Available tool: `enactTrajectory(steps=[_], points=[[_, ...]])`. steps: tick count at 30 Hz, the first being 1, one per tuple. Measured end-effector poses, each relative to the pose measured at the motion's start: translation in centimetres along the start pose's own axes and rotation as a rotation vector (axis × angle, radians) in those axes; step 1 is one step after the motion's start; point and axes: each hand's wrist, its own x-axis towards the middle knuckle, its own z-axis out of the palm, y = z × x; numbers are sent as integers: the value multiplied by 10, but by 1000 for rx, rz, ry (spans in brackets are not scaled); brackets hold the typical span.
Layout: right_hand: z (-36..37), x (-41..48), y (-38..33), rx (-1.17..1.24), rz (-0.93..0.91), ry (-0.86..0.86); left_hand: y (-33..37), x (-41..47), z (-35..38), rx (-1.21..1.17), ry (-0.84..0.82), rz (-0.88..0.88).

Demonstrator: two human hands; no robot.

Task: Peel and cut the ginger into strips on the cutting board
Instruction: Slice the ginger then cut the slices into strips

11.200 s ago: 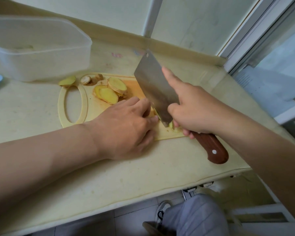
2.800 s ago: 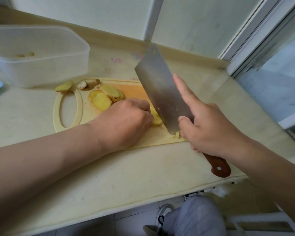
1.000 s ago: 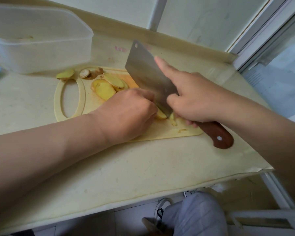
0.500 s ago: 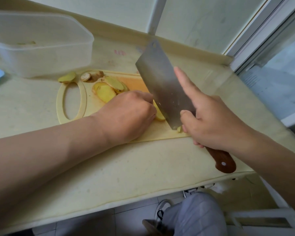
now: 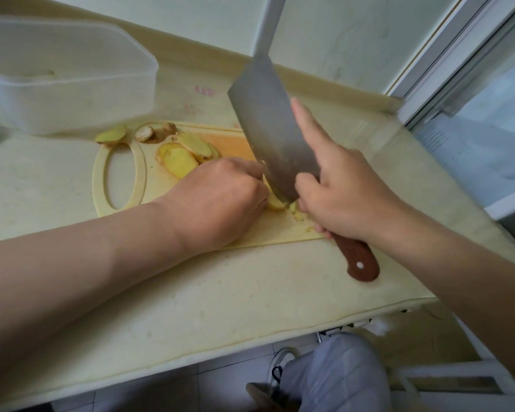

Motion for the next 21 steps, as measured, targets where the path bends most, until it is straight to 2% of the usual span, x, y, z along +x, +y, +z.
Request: enactTrajectory(steps=[4, 14, 18, 21], points=[[-3, -26, 10, -16, 5, 23, -1, -1, 3, -8, 0, -10], [-14, 8, -9, -173, 32, -194, -1, 1, 1, 12, 19, 13], [-6, 26, -19, -140, 27, -159, 2, 1, -2, -15, 20, 34], [-3, 17, -12, -70, 13, -70, 0, 1, 0, -7, 3, 8]])
